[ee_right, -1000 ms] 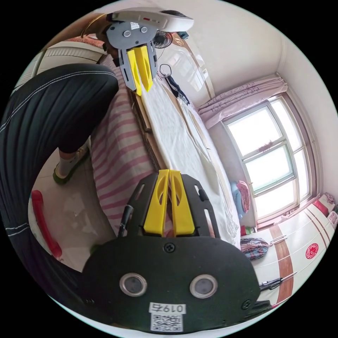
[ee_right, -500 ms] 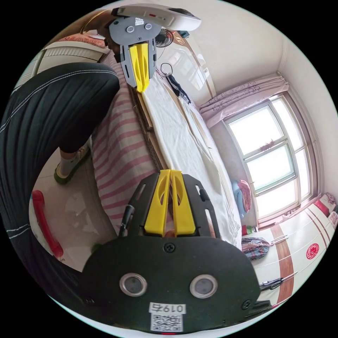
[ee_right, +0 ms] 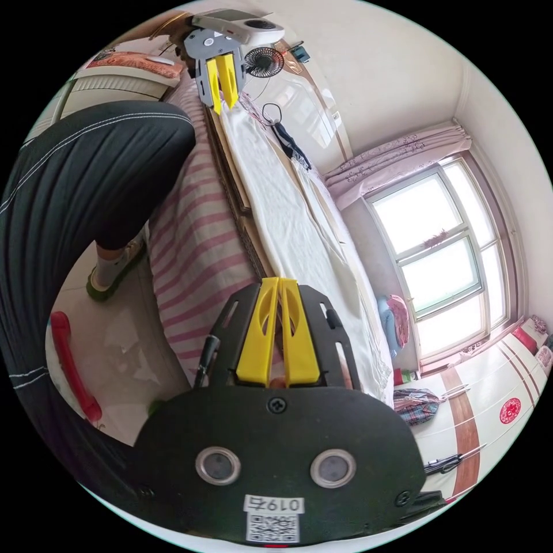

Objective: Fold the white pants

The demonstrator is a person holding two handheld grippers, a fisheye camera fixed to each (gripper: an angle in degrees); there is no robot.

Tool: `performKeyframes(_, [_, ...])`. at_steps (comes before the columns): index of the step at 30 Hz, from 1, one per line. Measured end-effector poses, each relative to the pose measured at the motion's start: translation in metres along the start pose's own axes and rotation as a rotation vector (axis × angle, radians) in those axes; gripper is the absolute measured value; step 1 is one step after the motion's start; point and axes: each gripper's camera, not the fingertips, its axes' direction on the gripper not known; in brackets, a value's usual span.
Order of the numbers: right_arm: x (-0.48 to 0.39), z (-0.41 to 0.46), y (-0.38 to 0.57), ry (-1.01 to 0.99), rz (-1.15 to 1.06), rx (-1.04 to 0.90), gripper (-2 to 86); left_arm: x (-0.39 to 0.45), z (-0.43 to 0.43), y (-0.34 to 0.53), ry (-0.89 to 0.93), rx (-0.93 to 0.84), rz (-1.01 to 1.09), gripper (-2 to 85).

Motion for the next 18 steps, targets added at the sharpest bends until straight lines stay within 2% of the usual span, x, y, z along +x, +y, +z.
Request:
performKeyframes(6, [0.012,-0.012,-0.002,-0.013,0.018,0.003,-0.4,0.001,0.013,-0.005,0.021,-0.030,0.096,2.3])
performKeyframes(18, [0.030,-0.040,-0.009,-0.014,0.022,0.004,-0.4,-0.002,0.027,-0.023,-0.008,-0.015,0.146,1.2])
